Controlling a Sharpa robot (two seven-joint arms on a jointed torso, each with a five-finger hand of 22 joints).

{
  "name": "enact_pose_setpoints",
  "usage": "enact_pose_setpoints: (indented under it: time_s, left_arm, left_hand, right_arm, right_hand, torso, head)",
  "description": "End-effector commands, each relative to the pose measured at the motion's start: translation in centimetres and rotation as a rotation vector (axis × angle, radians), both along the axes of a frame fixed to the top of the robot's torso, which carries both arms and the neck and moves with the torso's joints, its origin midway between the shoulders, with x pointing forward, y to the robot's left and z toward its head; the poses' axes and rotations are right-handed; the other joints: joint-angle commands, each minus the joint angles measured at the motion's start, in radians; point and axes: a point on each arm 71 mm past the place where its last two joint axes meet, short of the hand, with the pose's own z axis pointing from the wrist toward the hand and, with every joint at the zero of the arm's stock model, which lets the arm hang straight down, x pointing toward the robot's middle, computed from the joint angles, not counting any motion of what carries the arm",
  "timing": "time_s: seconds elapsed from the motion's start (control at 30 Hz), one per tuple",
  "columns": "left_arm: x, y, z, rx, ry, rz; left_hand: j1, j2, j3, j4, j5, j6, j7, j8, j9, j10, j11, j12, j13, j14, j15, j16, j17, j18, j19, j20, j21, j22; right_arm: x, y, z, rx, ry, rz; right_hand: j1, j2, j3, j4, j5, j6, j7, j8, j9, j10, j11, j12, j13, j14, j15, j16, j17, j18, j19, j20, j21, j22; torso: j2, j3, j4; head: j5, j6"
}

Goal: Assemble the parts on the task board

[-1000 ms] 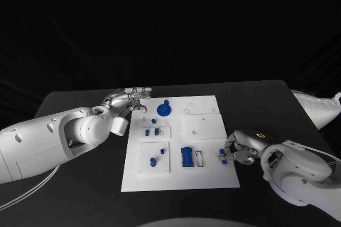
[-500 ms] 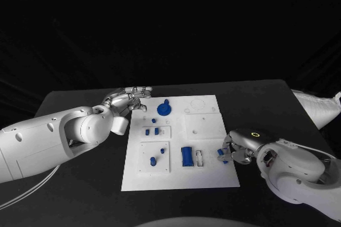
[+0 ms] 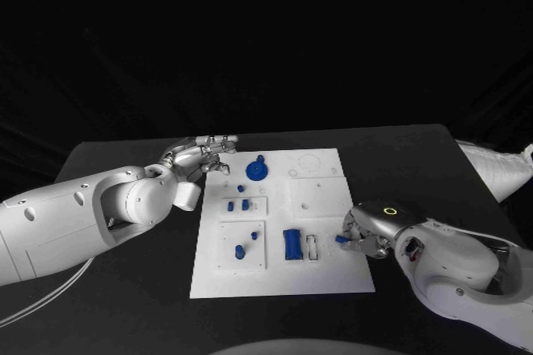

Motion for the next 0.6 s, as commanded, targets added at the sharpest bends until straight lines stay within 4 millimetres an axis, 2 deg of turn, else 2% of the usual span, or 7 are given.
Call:
enact_pose_setpoints:
  time_s: [0.03,0.1,0.2,0.27,0.37,0.43,0.6]
  left_arm:
    - [-0.07,-0.24,0.14,-0.01,-0.01,-0.017]
    - [-0.07,-0.24,0.14,-0.01,-0.01,-0.017]
    - [-0.08,-0.25,0.15,-0.01,-0.01,-0.018]
    - [-0.09,-0.24,0.15,-0.01,-0.01,-0.017]
    - [-0.09,-0.22,0.15,-0.009,-0.009,-0.016]
    - [-0.09,-0.21,0.15,-0.009,-0.009,-0.016]
    - [-0.11,-0.25,0.14,-0.009,-0.008,-0.018]
  left_hand:
    - [-0.006,0.003,0.003,-0.004,-0.001,-0.006,-0.002,0.006,0.0,-0.009,0.0,0.005,-0.001,-0.006,0.0,-0.004,-0.001,0.018,-0.009,0.001,0.003,0.001]
    - [-0.006,0.003,0.003,-0.004,-0.001,-0.006,-0.002,0.006,0.0,-0.009,0.0,0.005,-0.001,-0.006,0.0,-0.004,-0.001,0.018,-0.009,0.001,0.003,0.001]
    - [-0.006,0.003,0.003,-0.004,-0.001,-0.006,-0.002,0.006,0.0,-0.009,0.0,0.005,-0.001,-0.006,0.0,-0.004,-0.001,0.018,-0.009,0.001,0.003,0.001]
    - [-0.005,0.004,0.004,-0.005,-0.001,-0.006,-0.002,0.007,0.0,-0.009,-0.001,0.006,-0.001,-0.006,0.0,-0.004,-0.001,0.018,-0.009,0.001,0.004,0.001]
    - [-0.003,0.005,0.006,-0.006,0.0,-0.006,-0.002,0.007,0.0,-0.009,-0.001,0.007,-0.002,-0.007,0.0,-0.004,-0.002,0.018,-0.009,0.001,0.004,0.001]
    - [-0.003,0.005,0.006,-0.006,0.0,-0.006,-0.002,0.007,0.0,-0.009,-0.001,0.007,-0.002,-0.007,0.0,-0.004,-0.002,0.018,-0.009,0.001,0.004,0.001]
    - [-0.001,0.007,0.008,-0.008,0.0,-0.007,-0.002,0.009,0.0,-0.01,-0.001,0.008,-0.002,-0.007,0.0,-0.005,-0.003,0.018,-0.01,0.001,0.004,0.002]
  right_arm:
    - [-0.28,-0.42,-1.23,-0.085,0.049,0.004]
    - [-0.3,-0.41,-1.25,-0.075,0.056,-0.001]
    - [-0.33,-0.43,-1.31,-0.042,0.078,-0.017]
    - [-0.35,-0.52,-1.36,-0.007,0.099,-0.038]
    - [-0.45,-0.67,-1.39,0.083,0.147,-0.092]
    - [-0.53,-0.65,-1.32,0.135,0.165,-0.12]
    - [-0.73,-0.6,-0.8,0.278,0.183,-0.197]
  right_hand:
    - [0.019,0.036,0.04,0.005,0.022,0.004,0.002,-0.009,-0.001,0.071,-0.01,0.003,0.19,0.092,-0.001,0.006,0.206,-0.012,0.027,-0.006,0.005,0.038]
    - [0.007,0.053,0.081,0.016,0.011,0.0,0.003,-0.016,-0.003,0.07,-0.009,0.002,0.19,0.092,0.0,0.006,0.206,-0.012,0.027,-0.005,0.005,0.038]
    - [-0.019,0.06,0.152,0.037,0.011,-0.001,0.006,-0.025,-0.005,0.071,-0.006,0.003,0.191,0.092,0.002,0.006,0.207,-0.012,0.028,-0.003,0.006,0.04]
    - [-0.045,0.041,0.224,0.048,0.023,0.003,0.009,-0.031,-0.006,0.071,-0.006,0.003,0.192,0.093,0.005,0.007,0.207,-0.012,0.028,-0.001,0.005,0.04]
    - [-0.12,-0.037,0.394,0.062,0.04,0.008,0.012,-0.052,-0.01,0.067,0.002,-0.009,0.186,0.092,0.01,0.006,0.207,-0.012,0.026,0.006,0.003,0.037]
    - [-0.134,-0.04,0.409,0.067,0.046,0.009,0.016,-0.053,-0.009,0.065,0.004,-0.013,0.184,0.092,0.01,0.004,0.204,-0.01,0.024,0.005,0.0,0.033]
    - [-0.164,-0.066,0.424,0.064,0.059,0.013,0.017,-0.055,-0.007,0.066,0.004,-0.012,0.185,0.092,0.011,0.004,0.204,-0.01,0.025,0.006,0.0,0.033]
  torso:
    - [0.0,0.0,0.0001]
    - [0.0,-0.0001,-0.0001]
    - [0.0,0.0,-0.0002]
    - [0.0,-0.0001,-0.0004]
    - [0.0,0.0,0.0]
    - [-0.001,-0.0001,0.0002]
    - [0.0,-0.0001,0.0005]
  head:
    - [0.0,-0.001]
    - [0.0,-0.001]
    - [0.001,-0.001]
    - [0.002,-0.002]
    - [0.003,-0.003]
    - [0.003,-0.002]
    - [0.004,-0.003]
